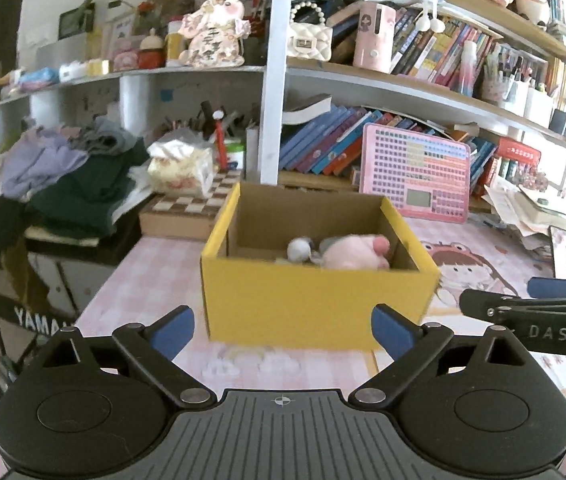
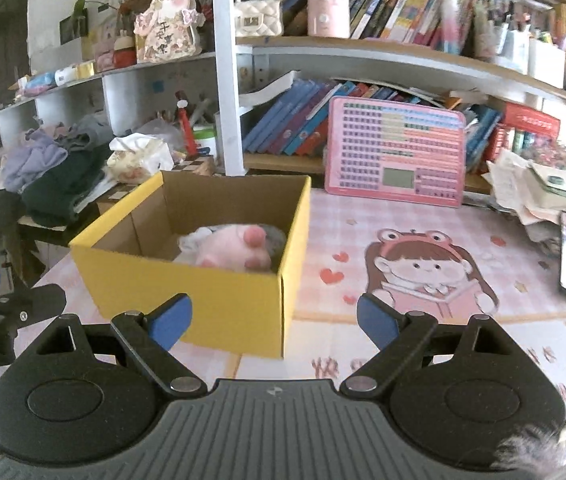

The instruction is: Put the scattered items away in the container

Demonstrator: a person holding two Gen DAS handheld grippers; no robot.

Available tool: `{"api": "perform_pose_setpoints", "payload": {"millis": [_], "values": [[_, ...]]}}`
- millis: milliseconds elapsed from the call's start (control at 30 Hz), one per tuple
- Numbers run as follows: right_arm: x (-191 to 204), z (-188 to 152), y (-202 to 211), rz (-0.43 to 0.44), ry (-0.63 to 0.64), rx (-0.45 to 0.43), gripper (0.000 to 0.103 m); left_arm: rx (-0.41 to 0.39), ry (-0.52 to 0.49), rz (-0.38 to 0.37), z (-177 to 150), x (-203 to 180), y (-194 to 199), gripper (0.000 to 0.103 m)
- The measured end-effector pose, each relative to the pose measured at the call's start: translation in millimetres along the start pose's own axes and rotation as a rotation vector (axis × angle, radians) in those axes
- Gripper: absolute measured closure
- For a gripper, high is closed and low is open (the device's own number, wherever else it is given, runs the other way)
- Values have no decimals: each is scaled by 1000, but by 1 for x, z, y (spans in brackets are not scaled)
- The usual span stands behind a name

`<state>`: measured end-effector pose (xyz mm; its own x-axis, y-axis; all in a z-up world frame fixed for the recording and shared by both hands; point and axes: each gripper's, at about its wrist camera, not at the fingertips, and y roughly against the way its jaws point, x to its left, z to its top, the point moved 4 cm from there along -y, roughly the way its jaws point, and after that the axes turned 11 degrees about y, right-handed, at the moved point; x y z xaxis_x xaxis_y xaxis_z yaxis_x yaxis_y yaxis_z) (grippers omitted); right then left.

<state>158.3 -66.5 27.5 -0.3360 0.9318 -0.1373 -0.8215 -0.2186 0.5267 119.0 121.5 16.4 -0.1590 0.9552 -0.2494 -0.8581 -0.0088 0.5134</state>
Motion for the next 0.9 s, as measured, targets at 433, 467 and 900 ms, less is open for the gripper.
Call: {"api": "perform_pose_setpoints", "payload": {"millis": [433,467,900], "values": [[17,-62,58,-38,-23,78,9,113,-71,17,-54,-13,38,5],[17,-65,61,-37,-23,82,8,121,-75,12,-56,-15,39,5],[8,-97,66,-26,-77,195,6,263,-107,0,-87,-24,34,5]]}}
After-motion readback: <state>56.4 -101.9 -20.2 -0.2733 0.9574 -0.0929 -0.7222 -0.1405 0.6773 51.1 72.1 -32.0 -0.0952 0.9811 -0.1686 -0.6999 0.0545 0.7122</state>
